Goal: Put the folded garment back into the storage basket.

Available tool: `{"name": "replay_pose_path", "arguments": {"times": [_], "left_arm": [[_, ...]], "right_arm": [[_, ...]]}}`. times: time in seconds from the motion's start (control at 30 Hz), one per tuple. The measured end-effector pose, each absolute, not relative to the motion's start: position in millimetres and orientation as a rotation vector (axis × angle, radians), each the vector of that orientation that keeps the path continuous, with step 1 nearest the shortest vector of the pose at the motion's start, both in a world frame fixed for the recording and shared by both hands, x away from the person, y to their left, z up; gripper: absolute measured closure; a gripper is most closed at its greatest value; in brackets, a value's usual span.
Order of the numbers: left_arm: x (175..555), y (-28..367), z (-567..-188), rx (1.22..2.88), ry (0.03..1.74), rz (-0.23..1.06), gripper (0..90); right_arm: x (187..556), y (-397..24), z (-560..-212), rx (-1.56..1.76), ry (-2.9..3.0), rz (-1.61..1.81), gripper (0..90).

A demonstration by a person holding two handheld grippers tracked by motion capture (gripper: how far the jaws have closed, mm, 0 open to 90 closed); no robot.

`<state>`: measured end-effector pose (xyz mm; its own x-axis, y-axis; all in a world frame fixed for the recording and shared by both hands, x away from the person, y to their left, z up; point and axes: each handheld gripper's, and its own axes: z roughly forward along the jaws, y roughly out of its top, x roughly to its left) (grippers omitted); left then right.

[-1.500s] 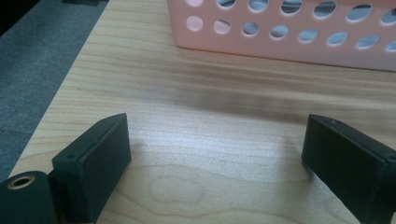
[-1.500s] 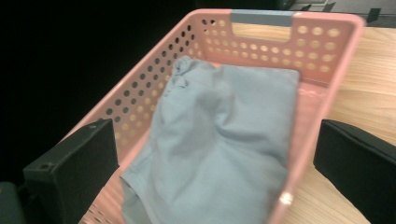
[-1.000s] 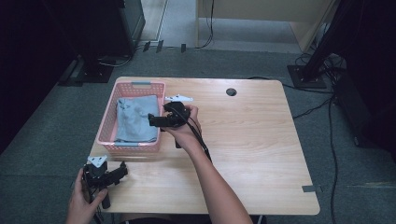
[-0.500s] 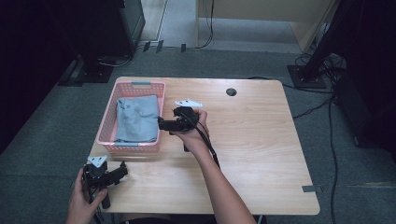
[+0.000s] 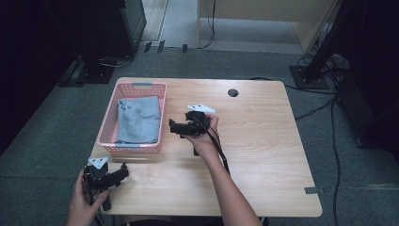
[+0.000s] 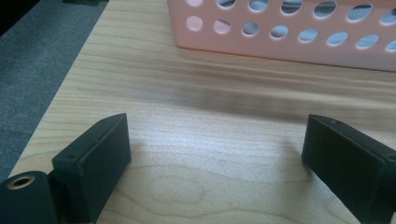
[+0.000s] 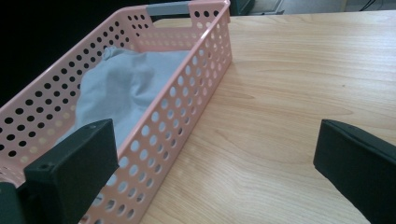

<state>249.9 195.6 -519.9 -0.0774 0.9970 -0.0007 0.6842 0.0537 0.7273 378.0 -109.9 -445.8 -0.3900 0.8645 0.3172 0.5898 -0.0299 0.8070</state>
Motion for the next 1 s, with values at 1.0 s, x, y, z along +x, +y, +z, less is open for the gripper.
{"name": "replay_pose_path", "arguments": {"times": [1.0], "left_arm": [[250,196,-520,1.68,1.817,0.784,8.3]], "right_arm": [[365,-148,-470,1.587,1.908,1.339,0.0]]}}
